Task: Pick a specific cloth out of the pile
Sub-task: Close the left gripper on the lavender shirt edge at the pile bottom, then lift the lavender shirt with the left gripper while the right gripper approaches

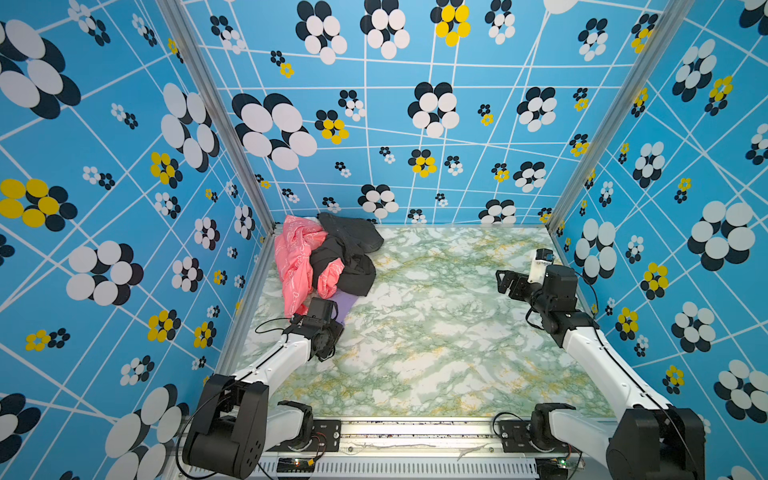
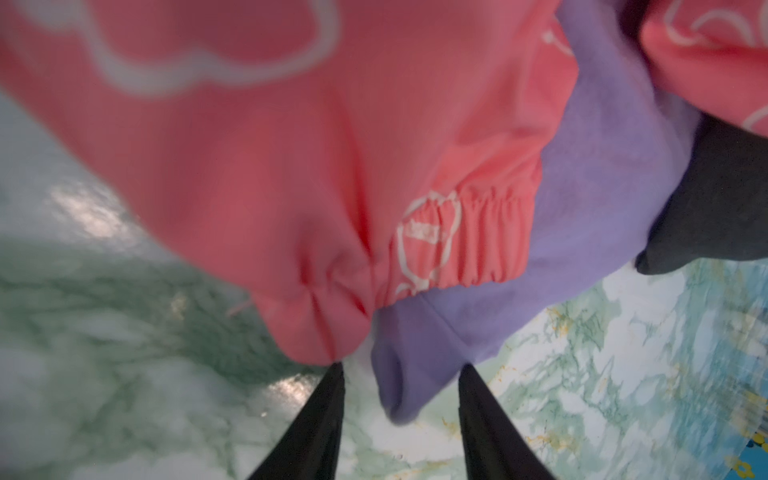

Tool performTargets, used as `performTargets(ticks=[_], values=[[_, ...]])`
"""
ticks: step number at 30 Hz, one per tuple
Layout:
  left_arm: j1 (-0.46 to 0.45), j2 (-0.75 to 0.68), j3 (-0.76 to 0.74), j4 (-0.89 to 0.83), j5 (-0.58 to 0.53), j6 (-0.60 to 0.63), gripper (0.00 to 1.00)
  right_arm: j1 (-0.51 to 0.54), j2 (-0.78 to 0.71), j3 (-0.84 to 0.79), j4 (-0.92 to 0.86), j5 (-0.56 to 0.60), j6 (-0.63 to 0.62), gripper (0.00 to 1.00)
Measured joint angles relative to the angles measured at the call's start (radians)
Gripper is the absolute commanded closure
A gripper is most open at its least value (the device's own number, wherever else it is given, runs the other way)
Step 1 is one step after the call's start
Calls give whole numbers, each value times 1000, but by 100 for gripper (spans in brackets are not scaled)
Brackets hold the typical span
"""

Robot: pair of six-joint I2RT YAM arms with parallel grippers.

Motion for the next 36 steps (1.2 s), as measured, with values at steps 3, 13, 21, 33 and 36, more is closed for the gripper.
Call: performTargets(ticks=[3,13,21,33,36], values=[[13,19,-21,52,9,-20,74,3,-15,-14,10,-31,-24,1],[23,79,-31,182,34,-47,100,94,-27,-32,14,-184,-206,1],[25,85,-30,203,42,-50,100,185,-18,-31,-8,-251,-330,1],[26,-84,115,124,24,26,100,201,-16,-31,-24,-256,-383,1],[27,-113,157,105,15,66,100,208,-16,-31,-24,-256,-386,1]])
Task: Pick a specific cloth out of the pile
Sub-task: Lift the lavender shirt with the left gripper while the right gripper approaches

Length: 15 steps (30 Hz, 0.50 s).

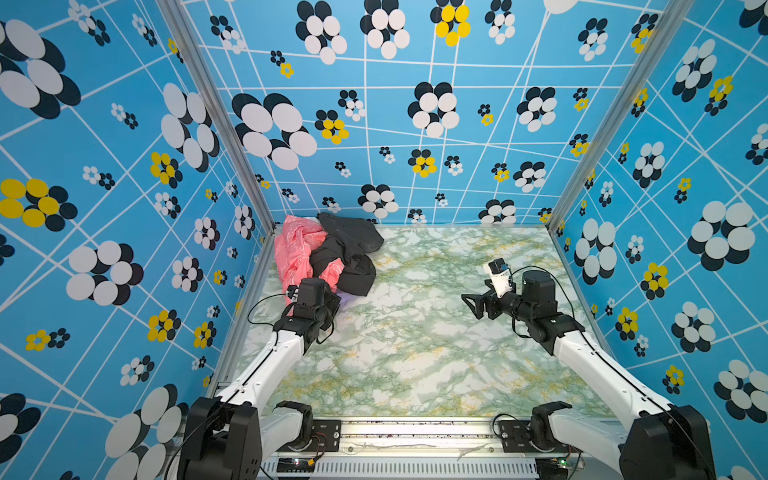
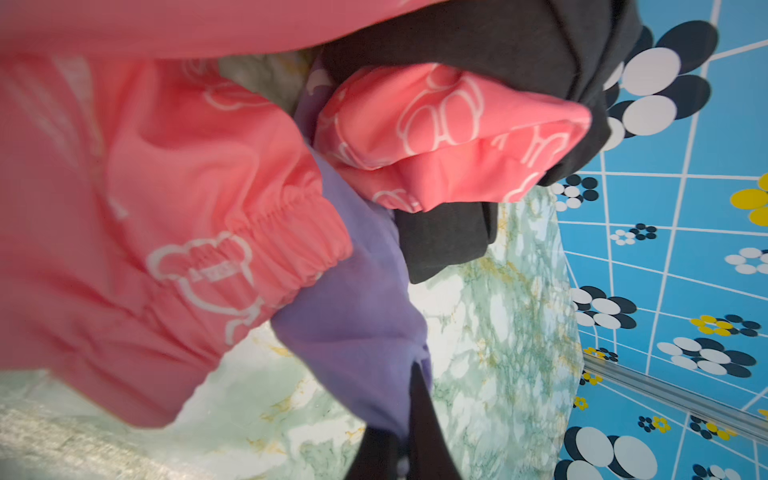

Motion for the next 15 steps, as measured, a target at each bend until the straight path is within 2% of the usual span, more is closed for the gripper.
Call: performTargets(ticks=[15], values=[[11,-50,183,-87,-28,186,100,14,8,1,-22,1,0,1]])
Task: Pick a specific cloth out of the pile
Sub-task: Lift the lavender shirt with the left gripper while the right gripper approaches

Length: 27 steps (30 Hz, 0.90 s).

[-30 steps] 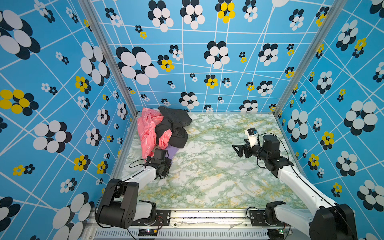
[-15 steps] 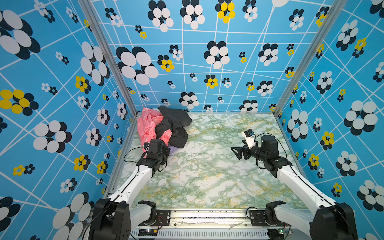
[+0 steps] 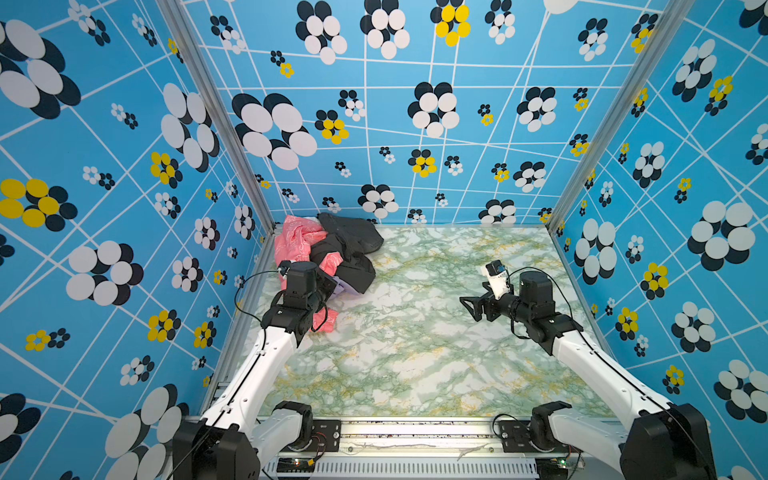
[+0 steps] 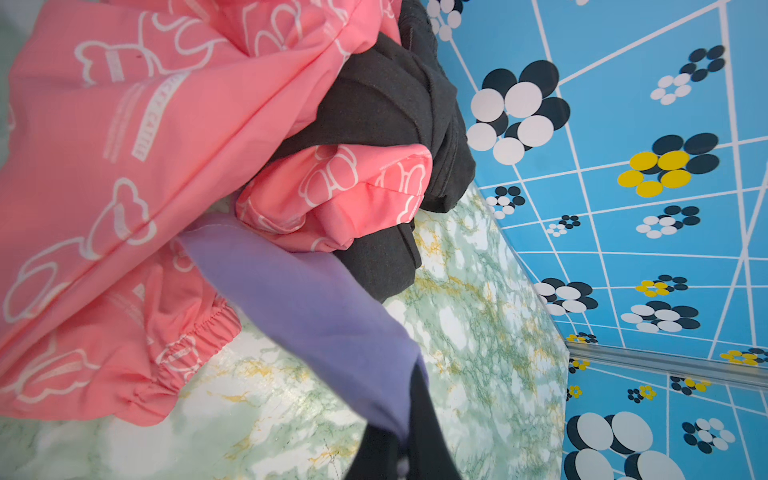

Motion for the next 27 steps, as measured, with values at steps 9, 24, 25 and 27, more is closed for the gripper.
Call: performTargets(ticks=[9,24,25,27], values=[[0,0,102,-23,0,92,100,5,29,20,0,0,0,1],[3,35,260,-37,5,202,100,11,77,34,2,0,0,1],[3,42,275,-37,8,209,100,11,82,38,1,0,0,1],[5,57,307,-38,13,223,100,11,88,43,4,0,0,1]])
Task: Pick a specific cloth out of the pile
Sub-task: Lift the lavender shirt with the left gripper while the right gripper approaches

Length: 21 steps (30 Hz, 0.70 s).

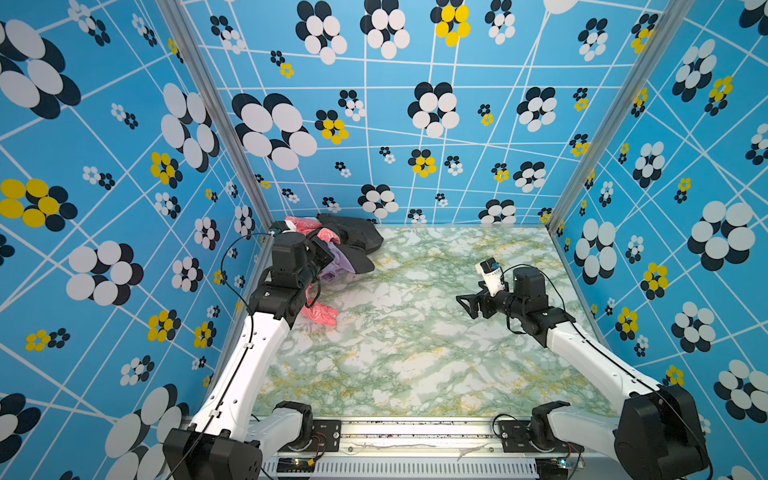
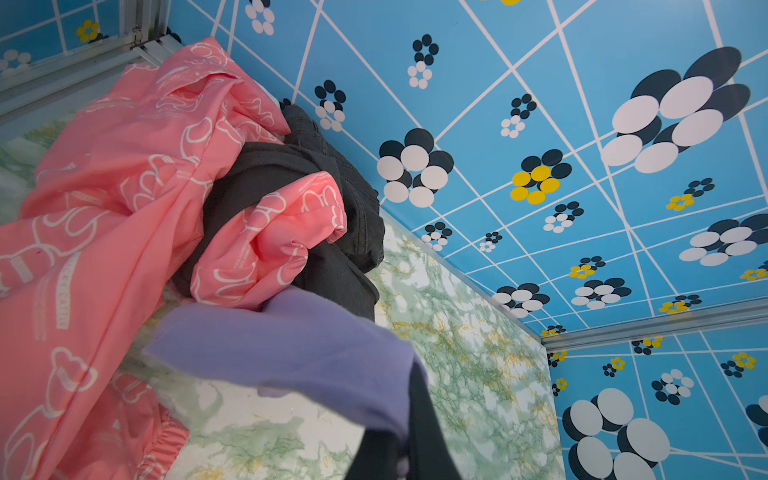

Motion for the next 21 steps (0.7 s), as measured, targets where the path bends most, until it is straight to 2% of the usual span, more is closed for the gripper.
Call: performTargets(ticks=[10,21], values=[[11,87,206,-16,40,55,100,1,13,6,4,0,0,1],[28,211,532,-47,109,94,100,5,13,6,5,0,0,1]])
